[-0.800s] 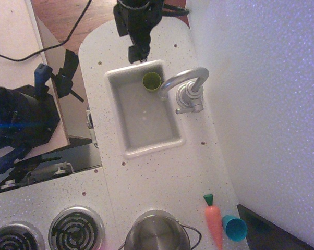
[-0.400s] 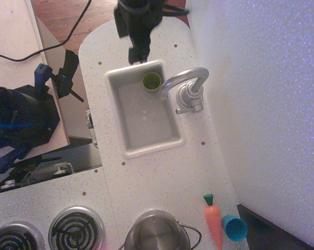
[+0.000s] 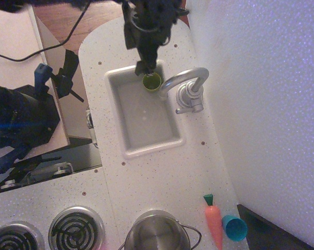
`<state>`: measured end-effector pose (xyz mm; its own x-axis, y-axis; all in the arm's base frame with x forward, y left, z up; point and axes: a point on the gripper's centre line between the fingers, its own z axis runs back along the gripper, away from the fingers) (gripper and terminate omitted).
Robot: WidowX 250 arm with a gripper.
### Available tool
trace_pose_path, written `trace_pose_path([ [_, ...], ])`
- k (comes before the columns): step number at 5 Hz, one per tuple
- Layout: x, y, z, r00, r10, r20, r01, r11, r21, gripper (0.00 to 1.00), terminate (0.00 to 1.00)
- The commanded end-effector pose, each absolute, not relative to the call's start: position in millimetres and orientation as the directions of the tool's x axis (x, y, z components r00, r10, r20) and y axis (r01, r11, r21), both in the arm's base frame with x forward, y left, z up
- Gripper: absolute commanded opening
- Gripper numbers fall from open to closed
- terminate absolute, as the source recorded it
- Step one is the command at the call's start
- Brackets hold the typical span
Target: Turn faucet right
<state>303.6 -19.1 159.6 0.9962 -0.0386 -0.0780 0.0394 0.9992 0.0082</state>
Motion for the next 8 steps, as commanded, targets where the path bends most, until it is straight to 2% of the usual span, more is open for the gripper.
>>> trace_pose_path([
  [1, 305.1, -40.6, 160.9, 0.998, -0.051, 0.048, 0.045, 0.993, 0.108, 1.00, 0.00],
  [2, 303.0, -53.1, 158.8, 0.991, -0.066, 0.116, 0.043, 0.980, 0.194, 1.00, 0.00],
  [3, 301.8, -64.6, 159.8, 0.986, -0.096, 0.139, 0.064, 0.973, 0.222, 1.00, 0.00],
  [4, 297.5, -71.7, 157.2, 0.984, -0.122, 0.130, 0.099, 0.980, 0.172, 1.00, 0.00],
  [5, 289.8, -55.6, 162.0, 0.984, -0.049, 0.170, 0.026, 0.991, 0.134, 1.00, 0.00],
  [6, 292.2, -46.3, 163.5, 0.977, -0.020, 0.213, 0.008, 0.998, 0.056, 1.00, 0.00],
  [7, 285.0, -50.7, 143.3, 0.991, 0.015, 0.129, 0.010, 0.981, -0.193, 1.00, 0.00],
  [8, 271.2, -30.2, 143.7, 0.977, 0.205, 0.064, -0.178, 0.939, -0.295, 1.00, 0.00],
])
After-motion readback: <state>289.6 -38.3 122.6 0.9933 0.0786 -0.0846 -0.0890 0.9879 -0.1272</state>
